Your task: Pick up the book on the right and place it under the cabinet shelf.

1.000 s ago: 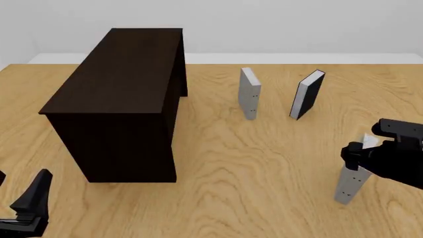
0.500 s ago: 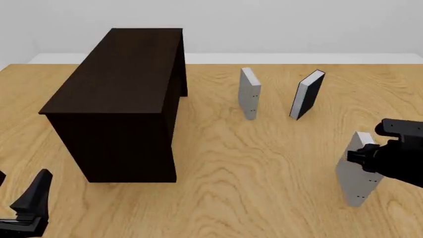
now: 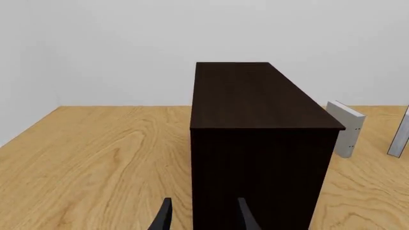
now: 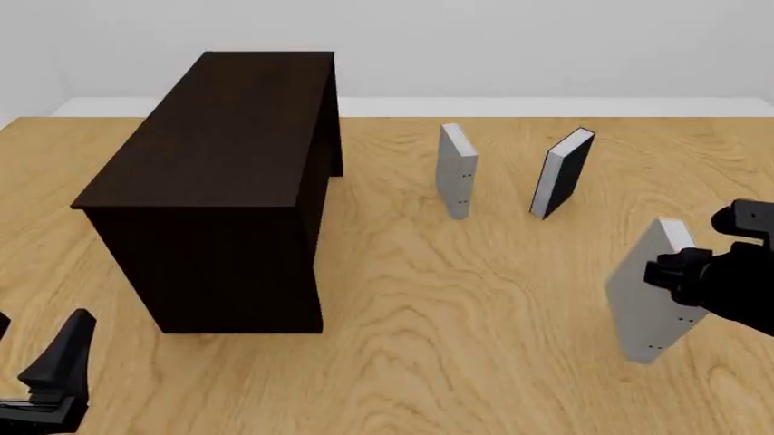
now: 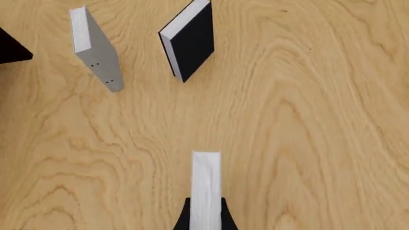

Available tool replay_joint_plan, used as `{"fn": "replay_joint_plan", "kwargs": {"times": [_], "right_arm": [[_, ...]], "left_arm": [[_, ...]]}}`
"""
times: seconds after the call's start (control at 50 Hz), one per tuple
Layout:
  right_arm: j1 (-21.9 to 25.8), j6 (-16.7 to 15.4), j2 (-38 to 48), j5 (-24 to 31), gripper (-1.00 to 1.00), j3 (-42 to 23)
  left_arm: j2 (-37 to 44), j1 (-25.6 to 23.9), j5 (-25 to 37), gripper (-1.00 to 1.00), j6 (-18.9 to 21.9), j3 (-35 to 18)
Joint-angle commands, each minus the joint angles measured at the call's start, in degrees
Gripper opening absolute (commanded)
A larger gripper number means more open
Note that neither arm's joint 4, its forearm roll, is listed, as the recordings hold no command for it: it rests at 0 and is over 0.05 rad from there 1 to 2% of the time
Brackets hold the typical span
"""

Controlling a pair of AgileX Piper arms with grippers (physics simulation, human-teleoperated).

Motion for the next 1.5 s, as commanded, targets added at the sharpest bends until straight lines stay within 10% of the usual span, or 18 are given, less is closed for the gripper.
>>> {"fn": "replay_joint_plan", "kwargs": {"times": [0.02, 0.74, 1.08, 1.5], "right_arm": [[4.2, 7.7, -8.1, -4.0, -1.0, 5.3], [17.3, 27.8, -10.8, -32.6, -1.0, 15.1], [22.7, 32.7, 8.3, -54.8, -1.0, 15.1], [27.2, 37.9, 24.8, -68.6, -1.0, 10.6]], "left_arm": [[0.0, 0.1, -0.7, 1.0, 0.3, 0.0], [0.0, 0.2, -0.8, 1.0, 0.3, 0.2], [0.1, 0.2, -0.5, 1.0, 0.3, -0.1], [0.1, 0.2, -0.9, 1.0, 0.3, 0.3]]}}
